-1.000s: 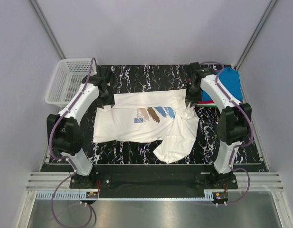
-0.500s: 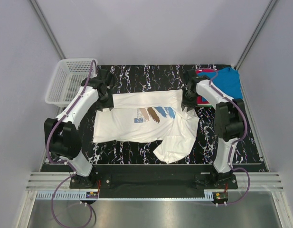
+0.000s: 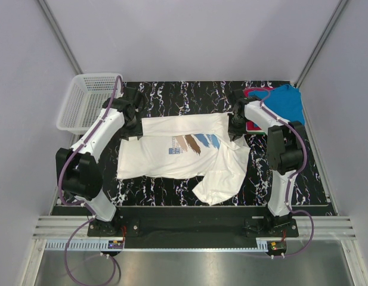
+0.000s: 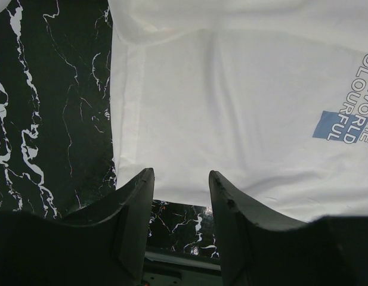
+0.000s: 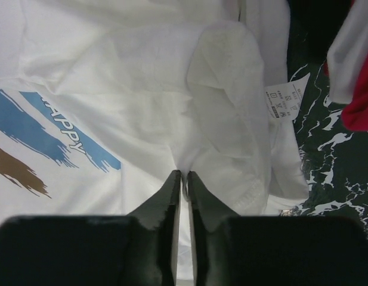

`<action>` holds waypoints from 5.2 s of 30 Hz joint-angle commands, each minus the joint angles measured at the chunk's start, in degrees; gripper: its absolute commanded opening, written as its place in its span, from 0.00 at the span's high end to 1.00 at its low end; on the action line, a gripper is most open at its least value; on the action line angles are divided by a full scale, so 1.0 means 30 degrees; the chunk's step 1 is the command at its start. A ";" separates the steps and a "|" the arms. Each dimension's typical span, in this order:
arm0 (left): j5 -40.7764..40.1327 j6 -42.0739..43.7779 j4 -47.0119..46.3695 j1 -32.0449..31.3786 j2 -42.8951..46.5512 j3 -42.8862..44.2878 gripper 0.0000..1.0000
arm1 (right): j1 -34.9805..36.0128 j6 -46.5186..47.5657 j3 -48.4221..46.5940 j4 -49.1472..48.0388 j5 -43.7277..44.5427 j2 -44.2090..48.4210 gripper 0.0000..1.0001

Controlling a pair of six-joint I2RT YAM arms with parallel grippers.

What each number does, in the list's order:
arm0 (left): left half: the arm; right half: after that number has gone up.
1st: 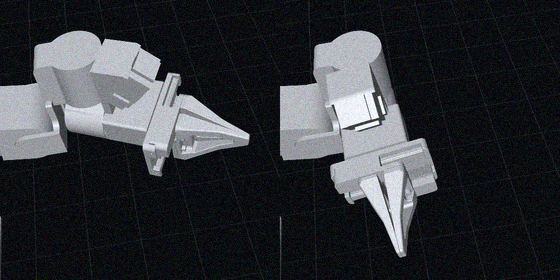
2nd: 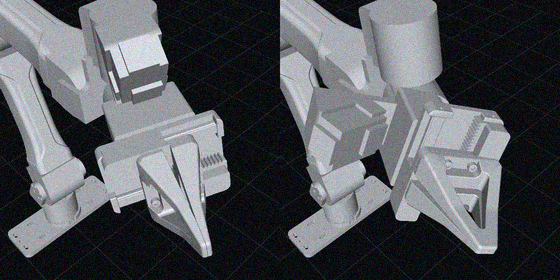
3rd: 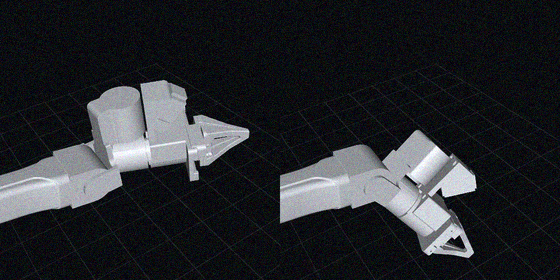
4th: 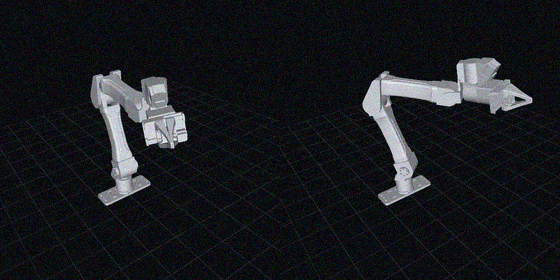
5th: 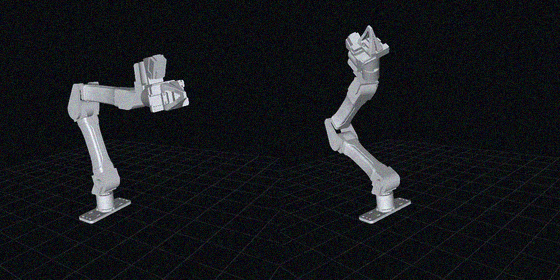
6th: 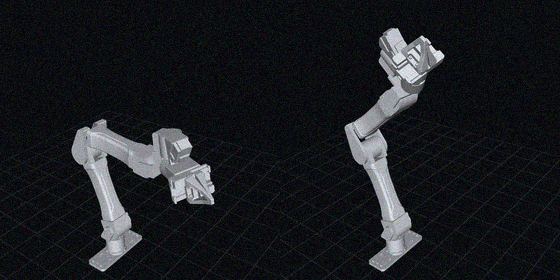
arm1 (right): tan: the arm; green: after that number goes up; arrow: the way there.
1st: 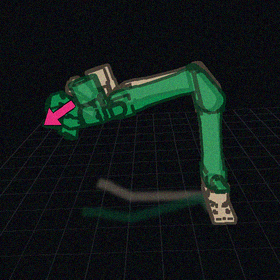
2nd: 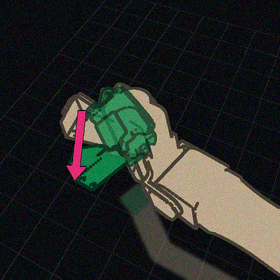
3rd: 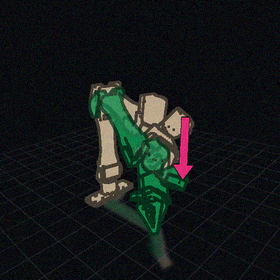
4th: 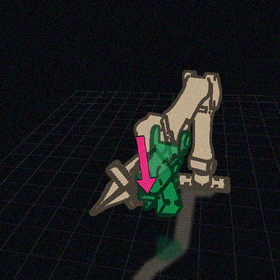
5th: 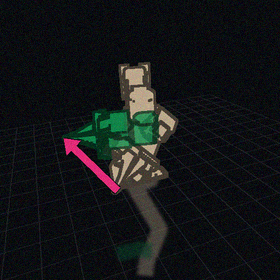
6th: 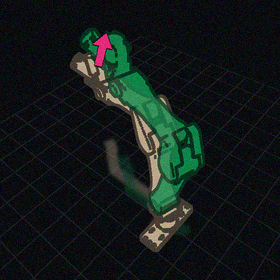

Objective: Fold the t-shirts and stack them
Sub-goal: Fold the tshirt

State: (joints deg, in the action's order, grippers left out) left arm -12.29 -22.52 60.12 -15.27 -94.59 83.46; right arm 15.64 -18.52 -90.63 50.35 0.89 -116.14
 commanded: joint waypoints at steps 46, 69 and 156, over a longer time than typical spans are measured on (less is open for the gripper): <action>-0.0531 -0.0373 -0.0937 -0.0155 0.0211 0.0451 0.55 | 0.2116 0.0725 -0.4060 0.2901 0.1491 0.2741 0.72; 0.0055 -0.0051 -0.1289 -0.0155 0.1293 -0.0574 0.56 | -0.0525 0.1399 -0.2985 0.2495 0.2253 0.0069 0.60; 0.0700 0.0154 -0.1055 -0.0331 -0.1372 0.1096 0.60 | -0.0995 0.0725 -0.2222 0.3197 -0.3019 0.1298 1.00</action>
State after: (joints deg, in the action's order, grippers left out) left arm -11.51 -22.48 57.49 -16.08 -98.39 83.74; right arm 12.05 -16.16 -96.07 58.65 -5.08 -117.71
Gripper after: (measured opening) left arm 0.405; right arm 0.010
